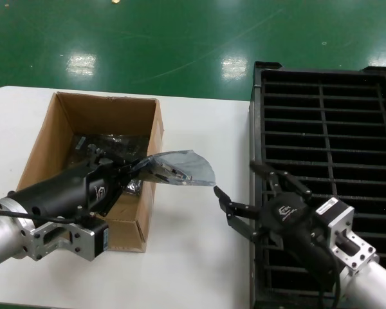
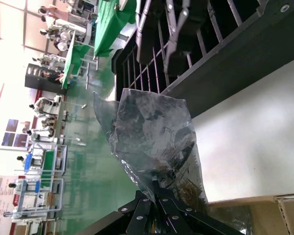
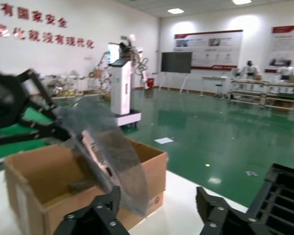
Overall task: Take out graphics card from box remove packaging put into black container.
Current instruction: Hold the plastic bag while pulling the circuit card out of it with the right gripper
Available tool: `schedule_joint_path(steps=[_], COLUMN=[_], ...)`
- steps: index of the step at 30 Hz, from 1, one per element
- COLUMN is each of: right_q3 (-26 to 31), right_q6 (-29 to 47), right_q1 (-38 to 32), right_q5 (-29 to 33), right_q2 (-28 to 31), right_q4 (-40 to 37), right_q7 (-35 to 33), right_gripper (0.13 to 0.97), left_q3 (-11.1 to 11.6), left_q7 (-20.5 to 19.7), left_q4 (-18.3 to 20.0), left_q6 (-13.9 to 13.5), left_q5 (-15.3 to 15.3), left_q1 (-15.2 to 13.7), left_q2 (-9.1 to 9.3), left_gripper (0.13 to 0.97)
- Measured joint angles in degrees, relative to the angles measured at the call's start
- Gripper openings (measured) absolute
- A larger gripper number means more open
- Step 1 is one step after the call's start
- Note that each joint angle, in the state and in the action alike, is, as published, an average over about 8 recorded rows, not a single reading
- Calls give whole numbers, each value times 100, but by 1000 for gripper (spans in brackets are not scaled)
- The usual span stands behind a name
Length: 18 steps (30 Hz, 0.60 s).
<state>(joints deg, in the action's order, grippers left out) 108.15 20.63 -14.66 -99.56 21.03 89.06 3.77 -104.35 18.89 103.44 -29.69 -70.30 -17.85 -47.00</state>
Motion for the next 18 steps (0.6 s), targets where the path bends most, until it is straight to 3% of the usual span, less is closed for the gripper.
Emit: schedule_joint_path(steps=[12,18], right_q3=[160,293], right_q6=[233,244], right_q1=[-302,-463], right_q5=[119,296], right_q2=[-28,-30], right_q4=[-245,-233], right_q7=[-160,-37], right_gripper=[370,280], left_q3=[0,0], left_q7=[0,0], left_q4=[0,0], left_q6=[0,0], left_q5=[0,0], left_q1=[0,0], left_q2=[0,0], left_gripper=[140,140])
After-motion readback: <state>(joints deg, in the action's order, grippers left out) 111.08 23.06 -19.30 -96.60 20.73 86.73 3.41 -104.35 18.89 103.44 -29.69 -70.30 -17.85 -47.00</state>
